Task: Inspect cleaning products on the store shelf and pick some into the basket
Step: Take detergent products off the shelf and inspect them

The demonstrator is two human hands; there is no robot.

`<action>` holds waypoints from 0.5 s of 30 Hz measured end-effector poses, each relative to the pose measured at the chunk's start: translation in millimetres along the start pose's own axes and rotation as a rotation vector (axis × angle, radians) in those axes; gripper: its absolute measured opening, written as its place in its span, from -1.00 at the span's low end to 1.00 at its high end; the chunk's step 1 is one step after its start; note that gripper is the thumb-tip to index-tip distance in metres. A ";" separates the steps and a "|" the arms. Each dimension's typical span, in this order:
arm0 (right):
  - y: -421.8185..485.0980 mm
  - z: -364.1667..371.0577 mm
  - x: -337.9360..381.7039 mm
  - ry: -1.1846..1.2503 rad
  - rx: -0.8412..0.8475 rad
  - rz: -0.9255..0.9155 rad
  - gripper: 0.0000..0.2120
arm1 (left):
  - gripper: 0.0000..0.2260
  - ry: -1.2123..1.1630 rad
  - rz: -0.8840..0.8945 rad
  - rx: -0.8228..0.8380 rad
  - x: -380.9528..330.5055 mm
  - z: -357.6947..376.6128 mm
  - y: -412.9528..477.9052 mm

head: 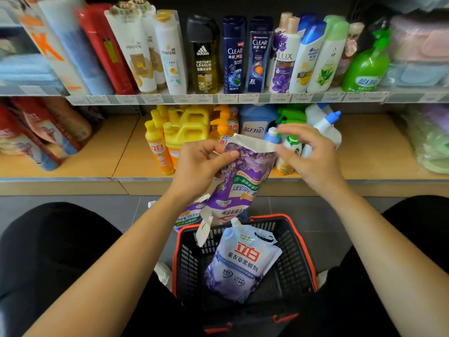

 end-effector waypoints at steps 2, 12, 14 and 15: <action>-12.6 15.9 13.0 -0.034 0.178 -0.044 -0.65 | -0.87 0.029 0.006 0.023 -2.3 -2.0 -1.0; -20.8 40.9 17.5 -0.044 0.091 -0.068 -0.87 | -0.84 -0.021 -0.051 0.105 9.0 -21.8 -12.2; -16.4 38.3 17.9 -0.047 0.064 -0.044 -0.88 | -0.69 -0.032 -0.143 0.167 22.8 -31.8 -15.4; -13.9 36.3 17.5 -0.043 0.046 -0.029 -0.88 | -0.56 0.018 -0.194 0.210 31.6 -37.3 -18.5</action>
Point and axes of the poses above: each hand's wrist, its own y-axis towards the middle knuckle, its own z-axis out of the palm, x = y × z, the point moved 2 cm from there along y, towards the middle knuckle, and after that the axes turned 11 degrees about -x, right-handed, at the moved point
